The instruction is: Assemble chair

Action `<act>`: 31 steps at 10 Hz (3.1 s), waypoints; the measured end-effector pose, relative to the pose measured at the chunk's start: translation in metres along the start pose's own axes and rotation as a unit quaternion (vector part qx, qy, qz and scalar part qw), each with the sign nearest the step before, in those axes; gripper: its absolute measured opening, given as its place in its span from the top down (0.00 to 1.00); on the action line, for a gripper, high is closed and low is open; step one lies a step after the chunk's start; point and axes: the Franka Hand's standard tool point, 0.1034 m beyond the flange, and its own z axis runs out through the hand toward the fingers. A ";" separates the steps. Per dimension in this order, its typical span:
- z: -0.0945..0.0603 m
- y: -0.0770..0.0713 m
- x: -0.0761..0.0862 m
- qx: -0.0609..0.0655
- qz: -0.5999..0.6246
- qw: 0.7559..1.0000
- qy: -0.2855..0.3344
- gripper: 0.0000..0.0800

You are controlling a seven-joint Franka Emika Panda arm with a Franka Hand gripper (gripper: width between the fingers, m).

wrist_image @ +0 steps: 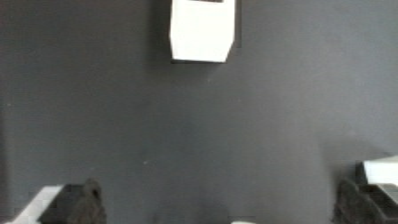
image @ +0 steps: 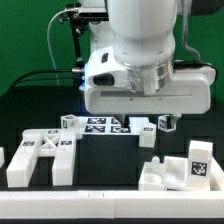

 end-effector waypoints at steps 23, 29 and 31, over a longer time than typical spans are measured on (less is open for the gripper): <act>0.100 0.005 -0.059 0.003 0.050 0.961 -0.271 0.65; -0.027 -0.008 -0.024 -0.002 0.004 0.989 -0.151 0.65; -0.047 -0.012 -0.013 -0.001 -0.009 0.998 -0.064 0.65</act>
Offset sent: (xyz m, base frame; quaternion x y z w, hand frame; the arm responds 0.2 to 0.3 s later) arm -0.0576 0.0160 -0.0252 0.0101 -0.1581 0.0110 0.9873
